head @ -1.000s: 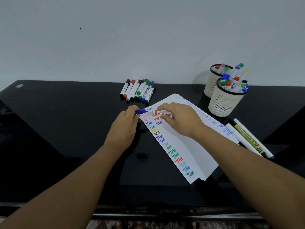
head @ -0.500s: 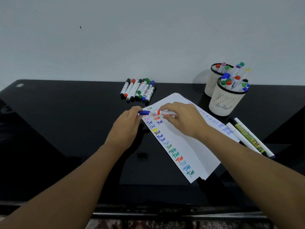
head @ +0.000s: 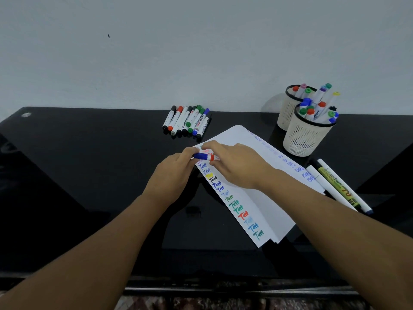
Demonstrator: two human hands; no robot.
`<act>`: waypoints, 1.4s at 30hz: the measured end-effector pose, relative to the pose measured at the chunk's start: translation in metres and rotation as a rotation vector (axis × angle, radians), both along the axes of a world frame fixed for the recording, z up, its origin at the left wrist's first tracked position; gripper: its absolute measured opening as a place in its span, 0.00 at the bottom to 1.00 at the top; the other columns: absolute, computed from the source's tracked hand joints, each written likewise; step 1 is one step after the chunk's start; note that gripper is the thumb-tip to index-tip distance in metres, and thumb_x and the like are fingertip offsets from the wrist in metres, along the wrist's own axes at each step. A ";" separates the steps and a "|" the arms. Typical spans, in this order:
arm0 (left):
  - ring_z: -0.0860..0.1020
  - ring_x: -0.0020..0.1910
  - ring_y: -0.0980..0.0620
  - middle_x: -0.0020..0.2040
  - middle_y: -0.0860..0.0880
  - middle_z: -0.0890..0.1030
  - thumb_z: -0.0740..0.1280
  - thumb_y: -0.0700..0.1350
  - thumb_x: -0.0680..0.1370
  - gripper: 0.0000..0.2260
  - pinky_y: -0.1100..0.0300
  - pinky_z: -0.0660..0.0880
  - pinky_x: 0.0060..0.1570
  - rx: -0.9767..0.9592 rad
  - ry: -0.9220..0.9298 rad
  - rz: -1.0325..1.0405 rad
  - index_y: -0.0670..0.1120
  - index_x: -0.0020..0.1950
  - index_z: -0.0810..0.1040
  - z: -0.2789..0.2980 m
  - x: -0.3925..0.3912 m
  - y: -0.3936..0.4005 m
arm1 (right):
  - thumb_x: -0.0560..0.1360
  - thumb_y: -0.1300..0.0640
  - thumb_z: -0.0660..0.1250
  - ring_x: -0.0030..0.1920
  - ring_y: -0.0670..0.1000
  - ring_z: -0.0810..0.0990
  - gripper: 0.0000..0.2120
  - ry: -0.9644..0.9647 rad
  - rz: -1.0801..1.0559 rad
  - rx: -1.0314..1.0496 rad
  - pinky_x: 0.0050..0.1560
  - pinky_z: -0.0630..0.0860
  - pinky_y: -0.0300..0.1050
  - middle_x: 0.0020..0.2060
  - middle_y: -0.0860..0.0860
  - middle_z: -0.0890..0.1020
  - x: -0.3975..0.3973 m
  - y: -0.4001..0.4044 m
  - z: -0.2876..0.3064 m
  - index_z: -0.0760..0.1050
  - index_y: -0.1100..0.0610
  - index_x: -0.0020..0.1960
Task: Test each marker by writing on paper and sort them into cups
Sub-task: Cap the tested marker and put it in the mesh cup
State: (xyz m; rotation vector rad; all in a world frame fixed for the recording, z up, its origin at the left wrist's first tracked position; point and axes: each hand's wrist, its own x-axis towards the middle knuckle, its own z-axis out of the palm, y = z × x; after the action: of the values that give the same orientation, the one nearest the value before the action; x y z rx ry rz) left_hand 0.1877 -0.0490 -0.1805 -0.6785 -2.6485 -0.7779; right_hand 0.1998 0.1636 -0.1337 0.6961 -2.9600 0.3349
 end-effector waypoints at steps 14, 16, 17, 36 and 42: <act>0.79 0.59 0.50 0.63 0.51 0.81 0.63 0.54 0.83 0.21 0.51 0.76 0.57 0.061 -0.034 0.060 0.51 0.75 0.65 -0.003 -0.006 -0.002 | 0.86 0.52 0.52 0.47 0.46 0.77 0.23 -0.062 -0.023 -0.242 0.49 0.75 0.49 0.50 0.48 0.79 -0.001 -0.004 -0.008 0.58 0.37 0.79; 0.78 0.56 0.50 0.58 0.50 0.82 0.63 0.60 0.81 0.23 0.52 0.76 0.53 -0.002 -0.022 0.065 0.49 0.72 0.72 -0.007 -0.009 -0.003 | 0.86 0.52 0.54 0.41 0.45 0.76 0.22 -0.068 -0.026 -0.274 0.42 0.73 0.46 0.43 0.47 0.79 -0.001 -0.005 -0.008 0.61 0.39 0.78; 0.77 0.57 0.50 0.58 0.50 0.82 0.64 0.62 0.79 0.25 0.52 0.76 0.54 -0.021 -0.023 0.066 0.48 0.70 0.75 -0.009 -0.010 -0.003 | 0.86 0.53 0.55 0.38 0.46 0.76 0.21 -0.070 -0.032 -0.283 0.39 0.72 0.45 0.40 0.47 0.78 -0.001 -0.004 -0.008 0.61 0.40 0.77; 0.62 0.67 0.49 0.65 0.54 0.66 0.60 0.79 0.69 0.35 0.49 0.63 0.66 -0.210 -0.254 0.190 0.57 0.65 0.73 -0.001 -0.015 0.017 | 0.82 0.63 0.65 0.60 0.50 0.81 0.26 -0.454 -0.426 -0.810 0.66 0.77 0.50 0.58 0.46 0.80 0.018 0.048 0.000 0.68 0.42 0.74; 0.61 0.70 0.48 0.69 0.52 0.66 0.57 0.76 0.73 0.31 0.49 0.62 0.70 -0.189 -0.196 0.242 0.57 0.66 0.72 -0.010 0.000 0.026 | 0.81 0.42 0.68 0.40 0.48 0.84 0.14 -0.279 -0.459 -0.881 0.45 0.79 0.46 0.43 0.51 0.84 0.021 0.055 0.005 0.71 0.50 0.57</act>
State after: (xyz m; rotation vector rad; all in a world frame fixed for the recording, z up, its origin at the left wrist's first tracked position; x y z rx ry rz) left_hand 0.1872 -0.0230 -0.1905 -0.3279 -2.9367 -0.5568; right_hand 0.2204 0.2184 -0.1286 -0.1427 -2.6269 1.6175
